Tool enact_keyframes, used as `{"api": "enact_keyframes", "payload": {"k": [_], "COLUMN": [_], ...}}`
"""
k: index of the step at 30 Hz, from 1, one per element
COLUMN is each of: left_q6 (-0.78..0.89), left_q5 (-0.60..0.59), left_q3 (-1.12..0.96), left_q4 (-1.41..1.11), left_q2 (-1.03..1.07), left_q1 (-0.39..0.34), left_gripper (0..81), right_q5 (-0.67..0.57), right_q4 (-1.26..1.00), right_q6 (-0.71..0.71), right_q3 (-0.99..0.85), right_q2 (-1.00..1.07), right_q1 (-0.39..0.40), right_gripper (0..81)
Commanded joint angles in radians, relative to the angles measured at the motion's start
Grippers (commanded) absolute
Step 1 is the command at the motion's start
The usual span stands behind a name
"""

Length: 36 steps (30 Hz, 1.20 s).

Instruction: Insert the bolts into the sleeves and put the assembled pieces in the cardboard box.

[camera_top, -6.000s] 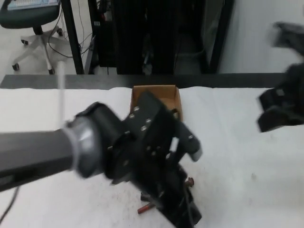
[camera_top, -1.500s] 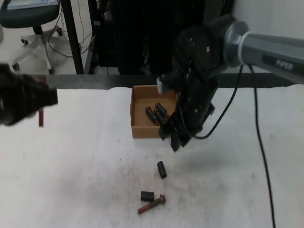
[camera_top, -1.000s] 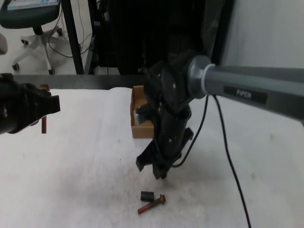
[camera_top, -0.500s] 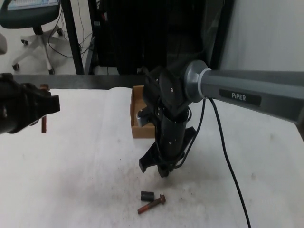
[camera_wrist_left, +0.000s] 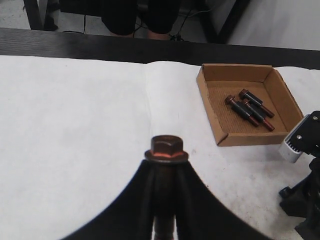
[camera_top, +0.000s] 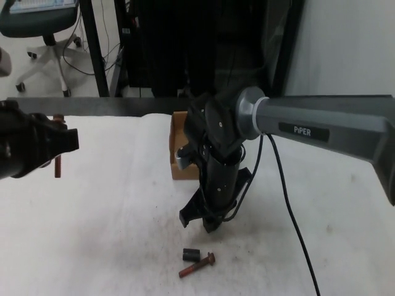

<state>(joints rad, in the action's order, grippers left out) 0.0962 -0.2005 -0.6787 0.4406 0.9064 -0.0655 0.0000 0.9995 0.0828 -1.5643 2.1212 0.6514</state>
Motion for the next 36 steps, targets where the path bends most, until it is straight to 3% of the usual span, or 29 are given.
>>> {"api": "enact_keyframes", "payload": {"k": [1, 4, 7, 13, 16, 20, 22, 28, 33, 36], "left_q6": [0.002, 0.002, 0.002, 0.002, 0.015, 0.138, 0.218, 0.368, 0.601, 0.783], "left_q5": [-0.003, -0.003, -0.003, -0.044, -0.182, -0.381, -0.426, -0.546, -0.732, -0.739], "left_q3": [-0.004, -0.004, -0.004, -0.004, -0.004, -0.004, -0.004, -0.004, -0.004, -0.007], "left_q4": [-0.011, -0.011, -0.011, -0.029, -0.129, -0.372, -0.487, -0.771, -1.149, -1.404], "left_q2": [-0.011, -0.011, -0.011, -0.015, -0.031, -0.046, -0.046, 0.000, 0.127, 0.207], "left_q1": [0.002, 0.002, 0.002, 0.002, 0.002, 0.002, 0.002, 0.002, 0.002, 0.002], "left_gripper": [0.4, 0.4, 0.4, 0.4, 0.4, 0.4, 0.4, 0.4, 0.4, 0.2], "right_q5": [0.000, 0.008, 0.000, -0.010, -0.154, -0.545, -0.652, -0.783, -1.036, -1.070], "right_q4": [0.019, 0.038, 0.065, 0.173, 0.213, 0.158, 0.079, -0.113, -0.310, -0.420], "right_q6": [-0.008, -0.010, -0.070, -0.150, -0.150, -0.098, -0.099, -0.187, -0.234, -0.234], "right_q3": [0.001, 0.001, 0.001, -0.001, -0.001, -0.001, 0.001, 0.016, 0.150, 0.268], "right_q2": [0.024, 0.027, 0.027, -0.003, -0.061, -0.201, -0.290, -0.514, -0.643, -0.708], "right_q1": [-0.011, -0.023, -0.034, -0.053, -0.089, -0.166, -0.198, -0.258, -0.262, -0.245], "right_gripper": [28.1, 24.6, 1.4, 0.8, 0.8, 0.8, 0.8, 0.8, 0.8, 0.8]}}
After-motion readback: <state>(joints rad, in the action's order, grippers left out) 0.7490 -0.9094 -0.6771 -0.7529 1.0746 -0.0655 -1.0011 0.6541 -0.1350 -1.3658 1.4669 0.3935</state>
